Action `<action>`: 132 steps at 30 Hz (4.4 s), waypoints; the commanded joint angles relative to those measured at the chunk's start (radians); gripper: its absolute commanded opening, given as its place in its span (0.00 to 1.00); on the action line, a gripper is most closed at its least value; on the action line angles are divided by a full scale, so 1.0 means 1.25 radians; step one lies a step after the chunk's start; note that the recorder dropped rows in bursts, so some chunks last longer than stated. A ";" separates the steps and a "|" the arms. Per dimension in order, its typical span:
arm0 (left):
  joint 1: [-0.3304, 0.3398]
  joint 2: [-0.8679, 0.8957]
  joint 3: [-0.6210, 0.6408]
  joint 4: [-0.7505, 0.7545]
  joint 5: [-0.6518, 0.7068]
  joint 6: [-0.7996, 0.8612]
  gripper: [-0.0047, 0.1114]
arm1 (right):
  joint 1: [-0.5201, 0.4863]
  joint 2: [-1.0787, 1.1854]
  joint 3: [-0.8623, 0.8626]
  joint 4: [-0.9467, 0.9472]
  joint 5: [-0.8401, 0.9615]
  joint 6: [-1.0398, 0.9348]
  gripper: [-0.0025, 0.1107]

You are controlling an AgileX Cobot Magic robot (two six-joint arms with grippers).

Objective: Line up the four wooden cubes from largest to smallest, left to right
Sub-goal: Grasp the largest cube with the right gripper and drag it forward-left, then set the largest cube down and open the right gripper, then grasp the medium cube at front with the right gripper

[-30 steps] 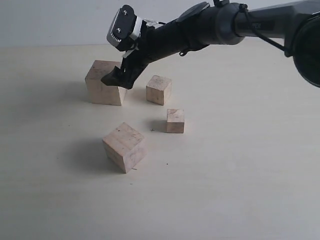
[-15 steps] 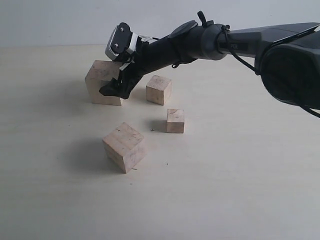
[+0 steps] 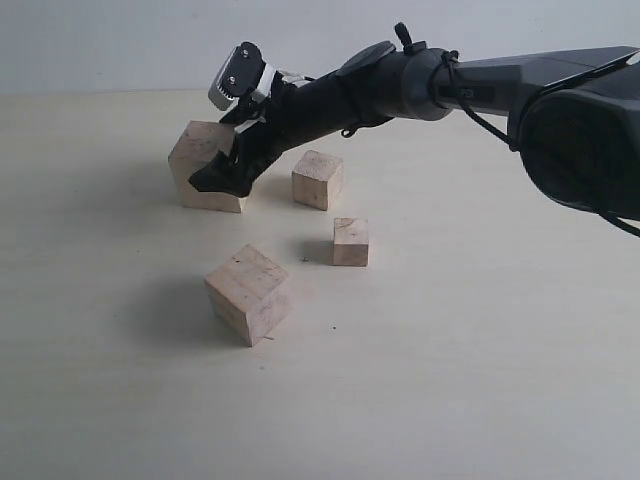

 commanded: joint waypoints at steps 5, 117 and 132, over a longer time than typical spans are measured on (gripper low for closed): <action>0.004 -0.004 0.002 0.001 -0.010 0.001 0.04 | 0.001 0.004 -0.006 -0.083 0.013 0.053 0.87; 0.004 -0.004 0.002 0.001 -0.010 0.001 0.04 | 0.104 -0.293 0.108 -0.716 0.402 1.121 0.95; 0.004 -0.004 0.002 0.001 -0.010 0.001 0.04 | 0.223 -0.315 0.180 -0.830 0.383 1.206 0.95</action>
